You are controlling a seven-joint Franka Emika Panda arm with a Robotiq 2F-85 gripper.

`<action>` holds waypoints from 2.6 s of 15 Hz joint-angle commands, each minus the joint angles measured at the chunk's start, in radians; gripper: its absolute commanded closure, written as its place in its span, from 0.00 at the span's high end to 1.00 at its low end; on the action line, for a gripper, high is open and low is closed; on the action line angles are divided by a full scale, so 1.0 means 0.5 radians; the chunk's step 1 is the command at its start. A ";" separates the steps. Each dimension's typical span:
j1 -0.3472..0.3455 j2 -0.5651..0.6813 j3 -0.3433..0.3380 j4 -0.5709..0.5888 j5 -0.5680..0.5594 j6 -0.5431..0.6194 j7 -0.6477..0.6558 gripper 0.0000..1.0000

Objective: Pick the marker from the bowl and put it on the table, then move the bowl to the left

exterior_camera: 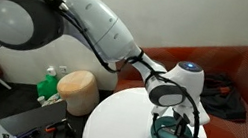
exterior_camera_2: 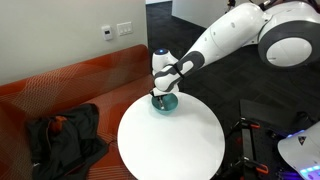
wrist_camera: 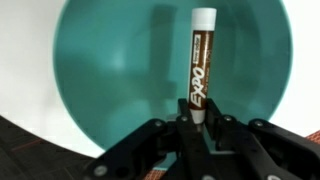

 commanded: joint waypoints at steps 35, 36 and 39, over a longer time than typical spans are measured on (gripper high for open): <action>0.503 -0.969 0.205 -1.101 -0.903 -0.002 -0.685 0.05; 0.513 -0.968 0.230 -1.141 -0.926 0.066 -0.731 0.05; 0.525 -0.969 0.297 -1.244 -0.973 0.239 -0.916 0.05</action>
